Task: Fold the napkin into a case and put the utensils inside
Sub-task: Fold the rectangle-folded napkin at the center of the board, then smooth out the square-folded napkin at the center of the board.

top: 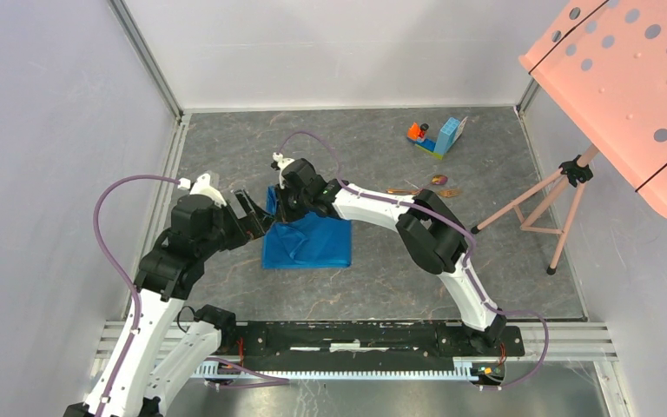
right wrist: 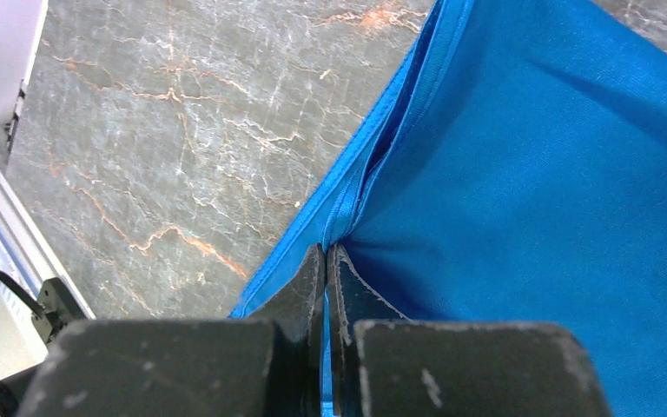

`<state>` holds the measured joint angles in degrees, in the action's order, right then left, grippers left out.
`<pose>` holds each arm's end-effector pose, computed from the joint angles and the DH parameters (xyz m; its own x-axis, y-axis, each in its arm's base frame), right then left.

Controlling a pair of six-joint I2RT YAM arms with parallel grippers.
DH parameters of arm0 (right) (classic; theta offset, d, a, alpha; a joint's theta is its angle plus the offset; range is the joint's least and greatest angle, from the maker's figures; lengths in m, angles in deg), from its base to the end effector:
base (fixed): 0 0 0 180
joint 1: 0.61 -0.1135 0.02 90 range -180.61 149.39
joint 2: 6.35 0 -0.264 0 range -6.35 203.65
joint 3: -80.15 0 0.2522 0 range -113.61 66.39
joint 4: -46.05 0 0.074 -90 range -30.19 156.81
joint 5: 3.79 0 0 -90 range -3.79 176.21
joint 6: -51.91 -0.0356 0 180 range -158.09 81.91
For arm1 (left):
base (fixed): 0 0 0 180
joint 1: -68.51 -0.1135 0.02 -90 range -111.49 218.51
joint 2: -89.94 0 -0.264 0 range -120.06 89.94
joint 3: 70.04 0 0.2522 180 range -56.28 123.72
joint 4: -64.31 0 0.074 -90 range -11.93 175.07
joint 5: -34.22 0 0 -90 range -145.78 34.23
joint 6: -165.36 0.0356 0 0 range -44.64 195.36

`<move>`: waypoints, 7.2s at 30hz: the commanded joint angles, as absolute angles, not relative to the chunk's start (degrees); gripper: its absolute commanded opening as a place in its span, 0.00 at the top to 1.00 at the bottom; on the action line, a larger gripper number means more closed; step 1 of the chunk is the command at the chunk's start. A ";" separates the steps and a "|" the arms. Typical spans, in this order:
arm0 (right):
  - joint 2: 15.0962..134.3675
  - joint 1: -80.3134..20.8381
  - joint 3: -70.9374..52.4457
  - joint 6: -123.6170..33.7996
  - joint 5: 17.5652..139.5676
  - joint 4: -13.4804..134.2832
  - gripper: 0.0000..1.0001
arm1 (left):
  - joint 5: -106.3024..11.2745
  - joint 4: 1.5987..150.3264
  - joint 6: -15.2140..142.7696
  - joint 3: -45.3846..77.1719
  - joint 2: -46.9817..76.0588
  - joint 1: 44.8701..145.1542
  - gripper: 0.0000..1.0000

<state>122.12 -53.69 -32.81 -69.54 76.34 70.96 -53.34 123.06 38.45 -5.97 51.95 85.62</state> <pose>0.3017 0.4116 0.1820 -0.7841 -0.1879 -0.5915 -0.5356 0.6863 0.4920 0.1245 -0.0399 0.3277 -0.6096 -0.4401 -0.6593 -0.0474 0.8504 -0.5239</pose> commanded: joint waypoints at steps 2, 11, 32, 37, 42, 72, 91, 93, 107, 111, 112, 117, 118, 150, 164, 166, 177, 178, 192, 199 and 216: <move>122.44 -53.45 -33.98 -70.76 73.69 67.28 1.00 | -53.70 123.22 38.65 -3.45 52.45 85.39 0.00; 123.11 -53.43 -33.59 -71.10 74.36 67.97 1.00 | -53.62 123.24 38.61 -3.32 52.79 85.39 0.00; 97.50 -41.47 -2.16 -69.02 52.46 51.59 0.02 | -46.29 120.88 40.51 -6.05 48.33 85.39 0.00; 88.53 -38.14 9.23 -60.93 52.69 54.07 0.02 | -34.56 111.67 38.99 -8.85 35.09 86.63 0.05; 81.01 -33.83 18.81 -58.66 57.81 55.79 0.02 | -51.68 111.55 36.67 -4.81 23.72 97.11 0.07; 74.12 -26.38 30.22 -58.46 52.79 50.75 0.02 | -99.78 131.44 35.74 13.54 -14.53 117.34 0.22; 78.07 -34.11 25.29 -60.22 60.61 54.82 0.02 | -104.67 147.67 -7.44 -4.16 9.43 117.29 0.00; 78.69 -37.82 23.94 -61.11 62.55 54.91 0.02 | -101.63 145.83 -6.99 -6.20 13.94 117.29 0.00; 86.83 -42.80 22.28 -68.56 58.44 43.75 0.63 | -61.69 108.16 26.79 -14.16 29.93 99.40 0.21; 88.34 -42.79 23.76 -70.23 53.10 37.72 0.63 | -53.51 103.84 28.73 -17.71 24.35 90.64 0.44; 89.37 -42.67 23.76 -70.66 51.24 36.12 0.60 | -53.28 103.21 28.94 -18.30 23.28 90.21 0.45; 92.26 -42.71 23.83 -71.58 46.74 31.80 0.41 | -53.87 100.39 28.28 -21.61 20.66 89.24 0.48; 93.06 -42.61 23.51 -71.25 46.19 31.88 0.38 | -54.27 99.84 27.96 -22.25 20.24 88.81 0.48; 90.41 -39.30 37.53 -66.86 42.91 29.71 0.24 | -62.06 104.65 23.50 -27.27 17.77 86.53 0.55; 92.21 -32.41 18.61 -66.78 43.88 35.87 0.22 | -50.21 105.26 31.74 -14.75 24.27 86.43 0.19; 97.59 -31.57 13.50 -69.98 42.44 34.03 0.21 | -48.27 103.84 33.16 -8.91 20.27 85.57 0.17; 111.19 -29.44 1.97 -80.34 40.63 23.63 0.17 | -36.91 86.76 32.53 6.27 -8.46 79.63 0.14; 111.78 -29.38 1.63 -80.09 40.44 23.77 0.15 | -37.16 86.42 32.72 6.63 -9.47 79.13 0.12; 115.62 -24.92 4.11 -72.22 43.75 29.39 0.04 | -41.63 83.17 31.98 3.89 -15.94 75.10 0.00; 108.42 -24.07 3.44 -68.19 44.03 35.93 0.02 | -40.75 84.96 34.02 3.70 -10.99 74.62 0.00; 114.96 -28.23 1.32 -78.98 41.78 24.19 0.02 | -31.47 71.57 26.08 7.40 -18.95 76.51 0.00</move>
